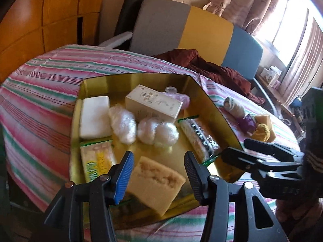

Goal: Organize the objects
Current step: 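Place the cracker packet into the tray with the right tool while the left tool releases a plastic bundle, then withdraw both open tools from the tray toward the remaining items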

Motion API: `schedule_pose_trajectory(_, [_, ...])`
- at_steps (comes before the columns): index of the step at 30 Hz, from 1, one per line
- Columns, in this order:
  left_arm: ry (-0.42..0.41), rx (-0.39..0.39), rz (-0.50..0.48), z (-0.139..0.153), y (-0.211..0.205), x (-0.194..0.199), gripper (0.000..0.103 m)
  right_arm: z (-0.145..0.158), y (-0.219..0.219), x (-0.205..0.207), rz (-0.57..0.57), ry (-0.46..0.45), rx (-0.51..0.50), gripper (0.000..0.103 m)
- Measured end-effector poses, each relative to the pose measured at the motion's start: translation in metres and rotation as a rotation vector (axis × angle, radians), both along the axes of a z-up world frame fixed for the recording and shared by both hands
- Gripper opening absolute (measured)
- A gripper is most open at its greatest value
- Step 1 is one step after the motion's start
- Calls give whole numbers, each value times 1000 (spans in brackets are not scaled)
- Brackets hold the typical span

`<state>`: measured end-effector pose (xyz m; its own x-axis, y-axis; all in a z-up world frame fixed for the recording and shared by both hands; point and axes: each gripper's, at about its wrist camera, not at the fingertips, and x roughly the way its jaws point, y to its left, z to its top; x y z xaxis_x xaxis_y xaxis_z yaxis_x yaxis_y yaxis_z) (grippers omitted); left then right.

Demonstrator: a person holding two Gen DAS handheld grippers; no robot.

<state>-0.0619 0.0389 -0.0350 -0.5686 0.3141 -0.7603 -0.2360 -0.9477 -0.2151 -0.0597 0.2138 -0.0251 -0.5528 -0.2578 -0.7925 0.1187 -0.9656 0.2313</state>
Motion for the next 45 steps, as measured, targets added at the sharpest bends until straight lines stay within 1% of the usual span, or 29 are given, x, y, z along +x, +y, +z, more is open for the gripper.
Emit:
schedule_pose_trajectory(1, [13, -17, 12, 2, -2, 4, 52, 1, -2, 3, 2, 11, 7, 87])
schedule_pose_trajectory(3, [38, -34, 30, 7, -6, 9, 52, 4, -8, 9, 6, 29, 23, 96])
schedule_pose_trajectory(5, [69, -53, 47, 13, -10, 14, 52, 6, -13, 15, 6, 53, 44, 98])
schedule_pose_trajectory(9, [108, -73, 63, 22, -13, 21, 52, 8, -21, 25, 17, 80, 82, 99])
schedule_pose_trajectory(15, [157, -106, 51, 31, -9, 31, 52, 13, -24, 38, 26, 127, 85, 99])
schedule_pose_trajectory(21, [163, -126, 12, 33, 2, 37, 52, 17, -17, 48, 9, 153, 78, 99])
schedule_pose_trajectory(28, [158, -148, -24, 31, 14, 42, 53, 15, 9, 57, -52, 146, 73, 99])
schedule_pose_trajectory(37, [135, -176, -65, 25, 29, 45, 53, 8, 64, 70, -177, 111, 42, 99])
schedule_pose_trajectory(45, [119, -204, -92, 21, 41, 43, 54, 9, 103, 73, -249, 96, 71, 99])
